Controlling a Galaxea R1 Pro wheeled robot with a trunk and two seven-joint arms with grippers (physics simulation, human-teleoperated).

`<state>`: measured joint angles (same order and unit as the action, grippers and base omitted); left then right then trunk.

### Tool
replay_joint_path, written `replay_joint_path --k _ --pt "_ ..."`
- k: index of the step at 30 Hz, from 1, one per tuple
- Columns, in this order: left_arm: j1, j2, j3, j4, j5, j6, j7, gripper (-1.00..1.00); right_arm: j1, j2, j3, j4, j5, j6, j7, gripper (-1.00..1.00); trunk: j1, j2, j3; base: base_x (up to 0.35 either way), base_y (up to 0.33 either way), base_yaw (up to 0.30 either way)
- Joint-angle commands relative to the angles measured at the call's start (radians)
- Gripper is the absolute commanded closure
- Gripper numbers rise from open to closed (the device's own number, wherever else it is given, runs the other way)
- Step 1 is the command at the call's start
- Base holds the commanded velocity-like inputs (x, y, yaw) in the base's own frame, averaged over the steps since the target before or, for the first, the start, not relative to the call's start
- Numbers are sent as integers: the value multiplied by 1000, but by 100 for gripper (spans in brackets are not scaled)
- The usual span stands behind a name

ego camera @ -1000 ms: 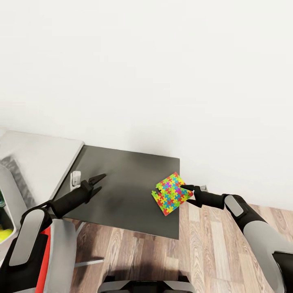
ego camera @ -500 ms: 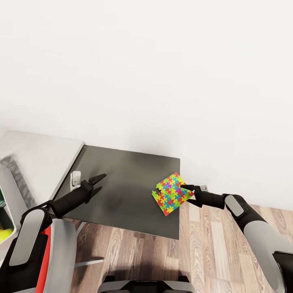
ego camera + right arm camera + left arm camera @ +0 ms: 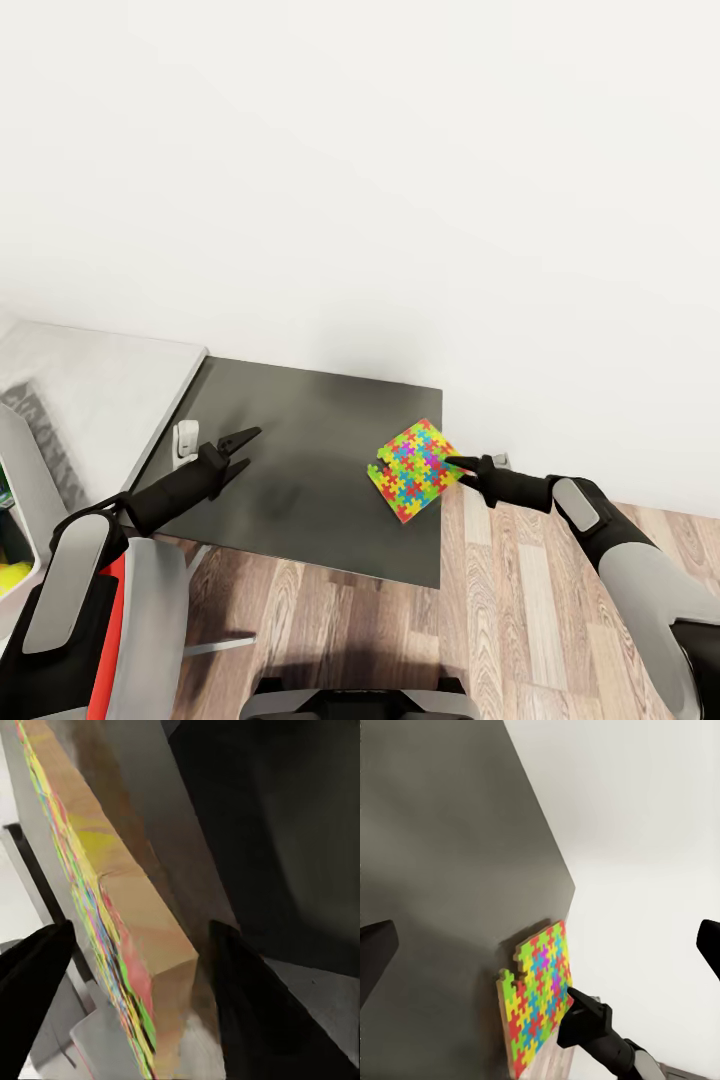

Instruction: Put all the toys in the child's room - the three board games (two on the bed and one on the table), the two jigsaw puzzles on the table, and the tennis ball on the table - inside the toy box on the table in the child's room.

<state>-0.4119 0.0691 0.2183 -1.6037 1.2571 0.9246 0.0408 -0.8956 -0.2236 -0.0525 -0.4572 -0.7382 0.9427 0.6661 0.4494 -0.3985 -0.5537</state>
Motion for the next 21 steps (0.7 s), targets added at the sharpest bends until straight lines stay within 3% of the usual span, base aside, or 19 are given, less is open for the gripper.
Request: replay_joint_path --k 1,12,21 --pt "-1 0 1 0 5 5 5 -100 0 1 -3 -6 16 1 3 100 1 -2 -1 0 0 0" --pt "-1 0 1 2 3 5 7 -100 5 8 7 -52 16 2 3 100 1 -2 -1 0 0 0" --pt "-3 -1 0 4 1 5 8 -100 6 10 51 -68 16 3 3 100 1 -2 -1 0 0 0"
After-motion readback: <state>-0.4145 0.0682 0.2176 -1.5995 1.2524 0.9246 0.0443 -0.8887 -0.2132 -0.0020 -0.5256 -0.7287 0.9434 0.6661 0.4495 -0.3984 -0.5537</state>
